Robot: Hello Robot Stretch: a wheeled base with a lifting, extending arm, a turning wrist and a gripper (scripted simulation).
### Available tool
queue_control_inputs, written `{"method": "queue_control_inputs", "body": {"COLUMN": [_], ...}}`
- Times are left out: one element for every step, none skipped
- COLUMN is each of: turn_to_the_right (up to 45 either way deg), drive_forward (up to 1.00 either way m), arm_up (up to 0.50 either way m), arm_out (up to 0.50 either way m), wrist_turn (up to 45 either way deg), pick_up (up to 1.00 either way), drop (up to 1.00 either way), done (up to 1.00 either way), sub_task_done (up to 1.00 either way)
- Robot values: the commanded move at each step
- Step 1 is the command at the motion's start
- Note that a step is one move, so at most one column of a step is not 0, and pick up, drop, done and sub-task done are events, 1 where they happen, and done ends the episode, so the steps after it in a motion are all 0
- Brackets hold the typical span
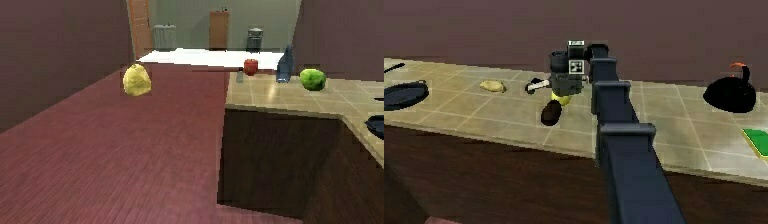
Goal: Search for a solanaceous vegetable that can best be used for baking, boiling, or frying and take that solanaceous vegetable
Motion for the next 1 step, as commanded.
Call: {"method": "queue_control_inputs", "body": {"turn_to_the_right": [0.0], "drive_forward": [0.0], "arm_up": [-0.12], "arm_out": [0.0], "wrist_turn": [0.0], "pick_up": [0.0], "drop": [0.0], "done": [0.0], "sub_task_done": [0.0]}}
